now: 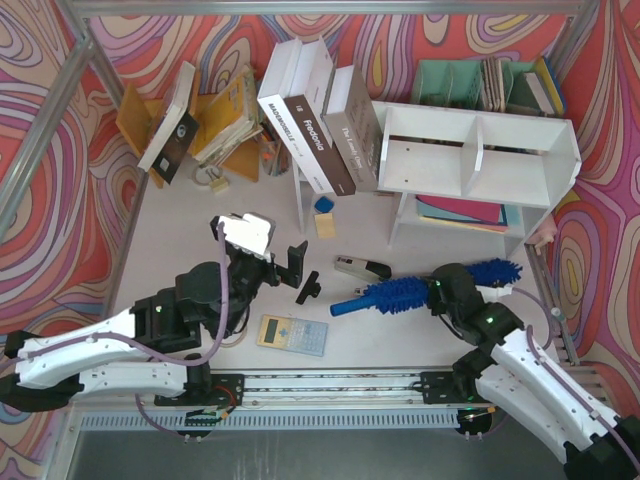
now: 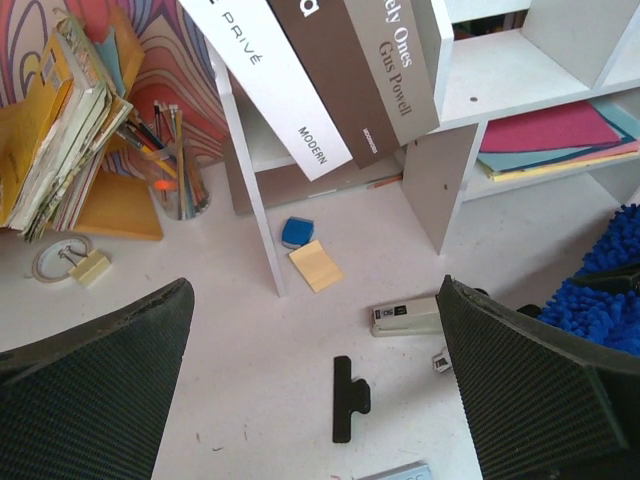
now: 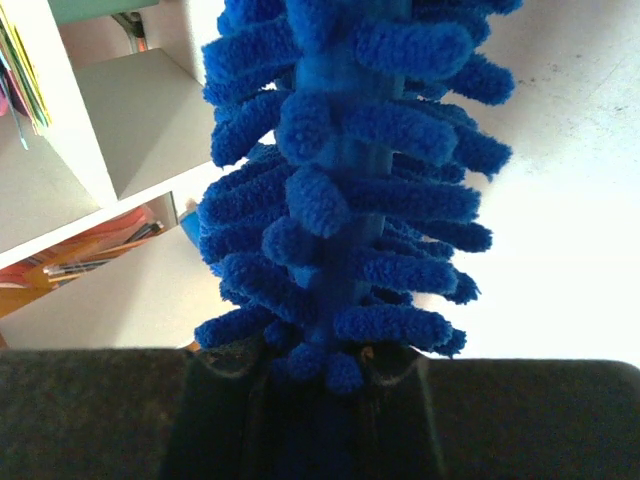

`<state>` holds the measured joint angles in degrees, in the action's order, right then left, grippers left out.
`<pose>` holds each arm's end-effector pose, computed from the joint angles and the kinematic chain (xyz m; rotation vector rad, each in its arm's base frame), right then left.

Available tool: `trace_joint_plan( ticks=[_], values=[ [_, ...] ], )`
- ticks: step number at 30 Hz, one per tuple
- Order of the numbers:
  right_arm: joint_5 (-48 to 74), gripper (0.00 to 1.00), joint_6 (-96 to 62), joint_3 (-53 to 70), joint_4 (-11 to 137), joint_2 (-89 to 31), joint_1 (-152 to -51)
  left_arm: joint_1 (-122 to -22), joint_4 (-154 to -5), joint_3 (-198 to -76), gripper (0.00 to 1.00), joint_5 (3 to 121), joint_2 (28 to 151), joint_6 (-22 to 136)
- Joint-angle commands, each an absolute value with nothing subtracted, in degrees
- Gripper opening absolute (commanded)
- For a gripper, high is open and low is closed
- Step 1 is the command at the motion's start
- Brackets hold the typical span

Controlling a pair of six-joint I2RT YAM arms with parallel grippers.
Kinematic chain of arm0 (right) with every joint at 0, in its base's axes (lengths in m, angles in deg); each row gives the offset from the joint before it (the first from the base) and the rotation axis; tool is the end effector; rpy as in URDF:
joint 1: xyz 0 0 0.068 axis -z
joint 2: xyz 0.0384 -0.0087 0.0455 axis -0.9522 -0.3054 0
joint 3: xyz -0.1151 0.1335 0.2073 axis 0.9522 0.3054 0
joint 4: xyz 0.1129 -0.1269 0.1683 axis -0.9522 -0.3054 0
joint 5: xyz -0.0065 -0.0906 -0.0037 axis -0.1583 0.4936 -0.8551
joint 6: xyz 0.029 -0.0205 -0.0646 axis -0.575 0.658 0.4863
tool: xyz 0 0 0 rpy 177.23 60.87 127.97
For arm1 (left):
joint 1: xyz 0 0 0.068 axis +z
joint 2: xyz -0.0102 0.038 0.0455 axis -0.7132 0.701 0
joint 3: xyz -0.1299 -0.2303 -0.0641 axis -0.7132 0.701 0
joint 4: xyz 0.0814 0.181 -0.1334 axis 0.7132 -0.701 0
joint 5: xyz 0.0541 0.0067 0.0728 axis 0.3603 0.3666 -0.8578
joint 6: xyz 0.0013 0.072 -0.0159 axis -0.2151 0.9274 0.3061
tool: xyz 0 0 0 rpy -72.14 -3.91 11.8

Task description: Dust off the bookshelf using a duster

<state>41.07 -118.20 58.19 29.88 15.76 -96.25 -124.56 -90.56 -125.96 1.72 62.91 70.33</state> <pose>0.1283 0.0333 0.1973 1.7368 1.6537 0.7530 0.0783 -0.1497 0.4238 0.3546 1.5053 -0.3885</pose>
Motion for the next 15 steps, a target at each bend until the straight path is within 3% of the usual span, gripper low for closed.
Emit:
trace_joint_plan(
  ticks=[1,10,15],
  values=[
    [39.94,0.11,-120.66,59.09,36.74,13.84,-96.32,-123.86,-89.33,-124.42,0.98,0.31,63.21,69.43],
    [36.8,0.15,-121.99,62.47,46.05,6.65,-96.84,-123.07,-89.61,-123.54,0.98,0.29,64.27,68.46],
    [36.89,0.26,-122.41,63.44,48.47,4.57,-97.05,-122.07,-90.11,-122.96,0.98,0.29,64.15,67.49]
  ],
)
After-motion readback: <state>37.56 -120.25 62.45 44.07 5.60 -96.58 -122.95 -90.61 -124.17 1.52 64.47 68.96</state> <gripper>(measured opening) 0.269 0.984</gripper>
